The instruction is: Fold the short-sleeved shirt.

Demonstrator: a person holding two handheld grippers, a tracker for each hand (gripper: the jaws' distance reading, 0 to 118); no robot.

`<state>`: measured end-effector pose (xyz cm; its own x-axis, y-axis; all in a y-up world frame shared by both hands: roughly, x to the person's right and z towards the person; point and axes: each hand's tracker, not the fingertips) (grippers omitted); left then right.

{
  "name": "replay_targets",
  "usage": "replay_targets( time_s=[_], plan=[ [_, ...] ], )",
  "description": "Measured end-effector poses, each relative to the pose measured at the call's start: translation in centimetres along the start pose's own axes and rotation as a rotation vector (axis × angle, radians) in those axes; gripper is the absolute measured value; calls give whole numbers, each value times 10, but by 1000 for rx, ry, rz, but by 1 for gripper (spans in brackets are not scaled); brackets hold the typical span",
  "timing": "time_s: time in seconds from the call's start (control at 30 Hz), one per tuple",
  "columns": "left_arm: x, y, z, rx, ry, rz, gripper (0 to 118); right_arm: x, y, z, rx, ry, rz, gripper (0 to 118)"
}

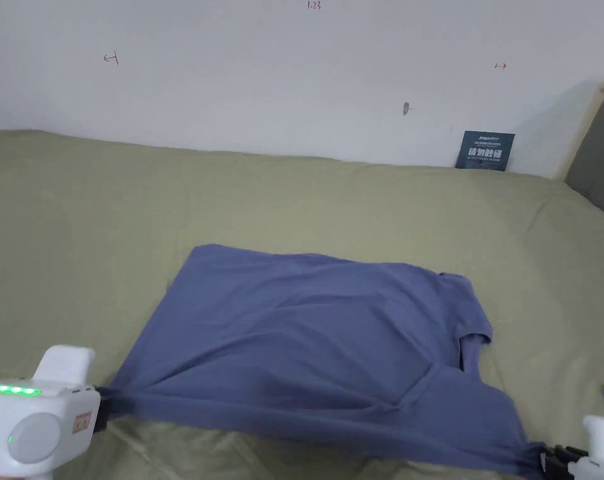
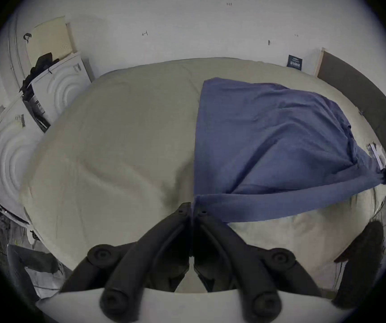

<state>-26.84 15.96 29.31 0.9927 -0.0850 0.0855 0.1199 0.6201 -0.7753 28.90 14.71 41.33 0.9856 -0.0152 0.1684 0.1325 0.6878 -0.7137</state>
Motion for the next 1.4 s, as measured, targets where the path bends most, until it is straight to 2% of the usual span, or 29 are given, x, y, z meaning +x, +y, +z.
replay_targets(
  time_s=[0.1,0.3,0.47,0.53,0.6,0.63,0.67,0.7,0.73,0.8,0.87,0.9,0.93,0.97,1.0,1.03,1.13,1.27,1.3,1.33,1.37,1.4],
  plan=[
    [-5,-20,13,-19,-9,-3,1,3,-25,10,-20,-2,37,0],
    [-5,-48,25,-59,-20,17,1,-1,-48,19,-32,-10,47,0],
    [-9,-52,10,-71,-21,41,1,3,-47,6,-43,-9,45,0],
    [-6,-54,5,-78,-20,37,1,-12,-44,13,-45,-11,38,0],
    [-8,-54,3,-79,-35,44,1,-12,-43,14,-55,16,5,1],
    [-10,-54,3,-82,-57,59,11,0,-41,10,-59,27,-10,19],
    [-10,-56,6,-73,-52,73,37,1,-41,11,-53,31,-9,55],
    [-11,-56,7,-85,-50,89,80,0,-40,11,-66,32,-7,97],
    [-13,-56,8,-89,-44,94,116,0,-45,18,-80,52,0,116],
    [-14,-57,21,-64,-32,95,116,29,-48,6,-56,12,12,107],
    [-18,-57,31,-30,-8,111,116,41,-53,5,-42,7,13,109],
    [-21,-57,35,-28,-15,118,115,-1,-37,31,-37,-2,7,107],
    [-23,-56,39,-25,-22,126,108,-11,-32,39,-36,-13,-5,87],
    [-25,-55,43,-25,-40,128,83,-12,-30,44,-29,-12,-20,54],
    [-26,-55,46,-16,-47,130,32,-14,-29,48,-20,-14,-41,6],
    [-24,-57,44,-18,-44,128,0,-3,-37,40,-10,-41,-51,0],
    [-22,-59,33,-34,-65,113,0,8,-35,44,-25,-5,-78,0],
    [-18,-57,28,-47,-63,103,0,-6,-37,46,-22,-14,-51,0],
    [-17,-56,25,-52,-66,97,6,-2,-40,42,-27,-14,-44,0],
    [-15,-56,25,-52,-56,88,38,-2,-40,41,-31,-12,-41,0],
    [-15,-54,24,-49,-53,79,78,-2,-40,41,-32,-9,-42,0],
    [-14,-51,19,-59,-54,65,110,-2,-39,40,-30,-7,-39,0]
  ],
)
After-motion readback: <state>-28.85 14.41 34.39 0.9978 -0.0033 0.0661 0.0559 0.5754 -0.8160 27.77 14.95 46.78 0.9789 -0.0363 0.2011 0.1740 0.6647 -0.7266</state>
